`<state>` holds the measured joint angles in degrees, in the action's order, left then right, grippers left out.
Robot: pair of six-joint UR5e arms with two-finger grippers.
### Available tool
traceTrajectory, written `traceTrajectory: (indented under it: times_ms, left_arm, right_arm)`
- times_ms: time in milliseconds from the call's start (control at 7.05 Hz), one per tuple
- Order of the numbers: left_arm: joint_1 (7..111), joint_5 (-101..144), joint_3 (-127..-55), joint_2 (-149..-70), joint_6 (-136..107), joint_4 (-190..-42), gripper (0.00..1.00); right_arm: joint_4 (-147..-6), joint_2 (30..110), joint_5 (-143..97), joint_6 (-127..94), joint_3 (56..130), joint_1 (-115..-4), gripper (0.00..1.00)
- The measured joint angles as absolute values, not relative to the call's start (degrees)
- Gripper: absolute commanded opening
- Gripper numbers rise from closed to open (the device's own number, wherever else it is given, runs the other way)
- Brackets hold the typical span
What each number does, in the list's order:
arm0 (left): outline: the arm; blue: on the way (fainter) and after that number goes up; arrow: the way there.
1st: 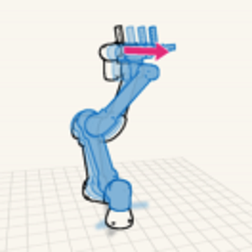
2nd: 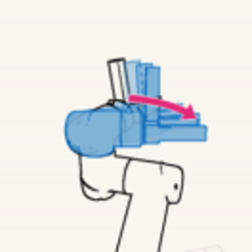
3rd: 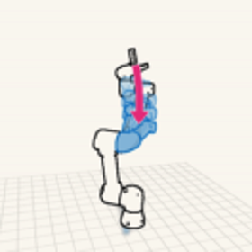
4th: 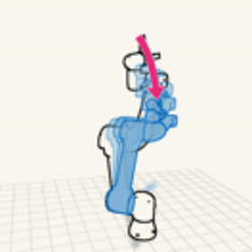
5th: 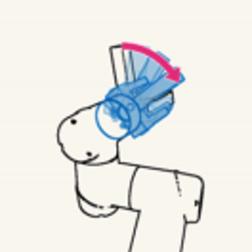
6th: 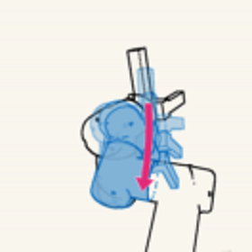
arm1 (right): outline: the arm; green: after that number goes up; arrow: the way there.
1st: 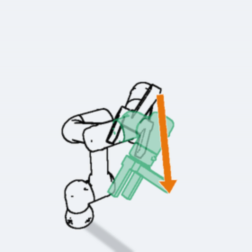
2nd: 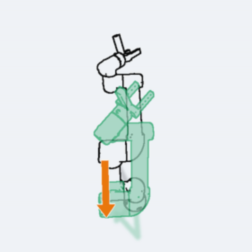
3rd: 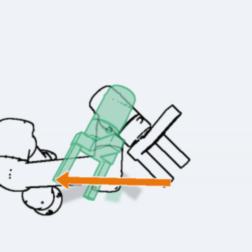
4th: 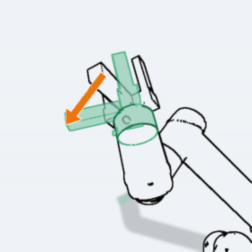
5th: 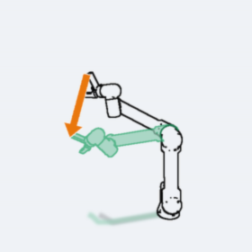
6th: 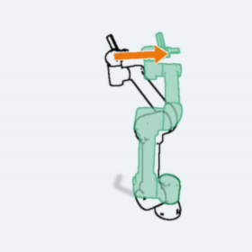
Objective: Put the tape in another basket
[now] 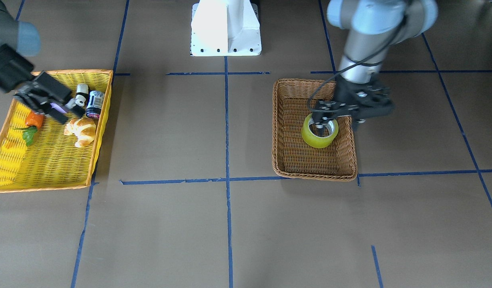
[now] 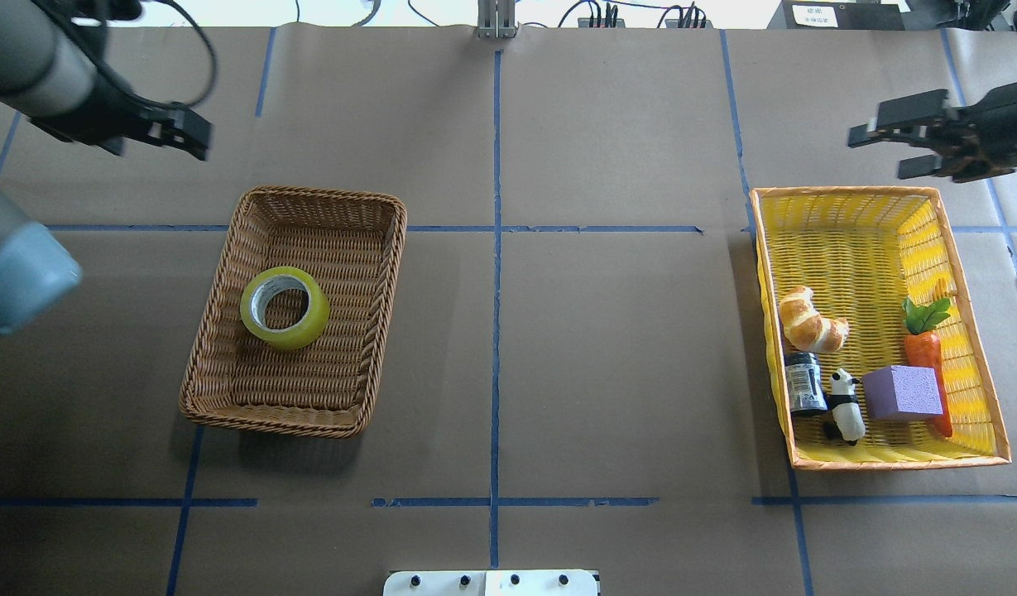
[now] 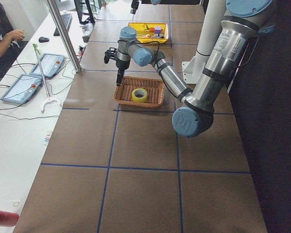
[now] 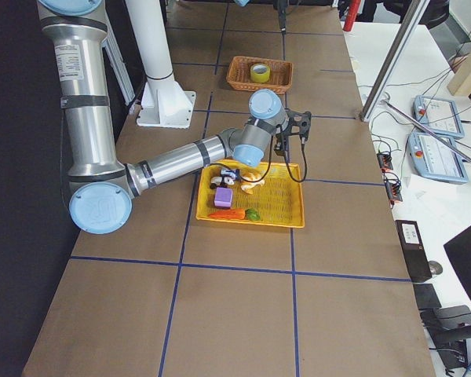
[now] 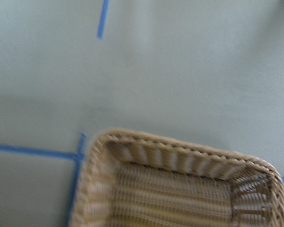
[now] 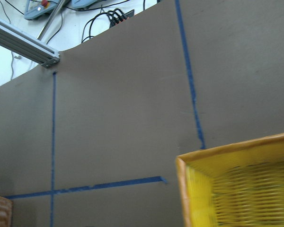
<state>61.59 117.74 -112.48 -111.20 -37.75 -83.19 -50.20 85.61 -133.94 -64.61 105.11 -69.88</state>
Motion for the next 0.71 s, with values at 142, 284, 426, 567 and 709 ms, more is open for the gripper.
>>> traceTrajectory:
  times_ms: [142,284,426,567,709]
  left_arm:
    - [68.79,122.69,-111.89,-107.68,-24.71,-81.6,1.0]
    - [76.0,127.02,-109.22,-104.89,-11.37,-80.59,1.0]
    - [82.75,130.11,-104.09,-103.68,1.59,-79.68,1.0]
    - [87.73,131.87,-97.84,-103.3,12.36,-79.04,1.0]
    - [90.5,132.61,-92.22,-102.82,19.31,-78.54,1.0]
  right_arm:
    - [-57.74,86.86,-135.83,-51.87,105.28,-74.38,1.0]
    - [-65.74,88.97,-137.16,-37.26,105.34,-78.57,1.0]
    - [-74.59,91.14,-137.72,-21.6,105.36,-82.73,1.0]
    - [-84.61,92.35,-137.93,-6.99,105.4,-86.92,1.0]
    - [-94.95,92.68,-137.47,4.41,105.93,-90.42,1.0]
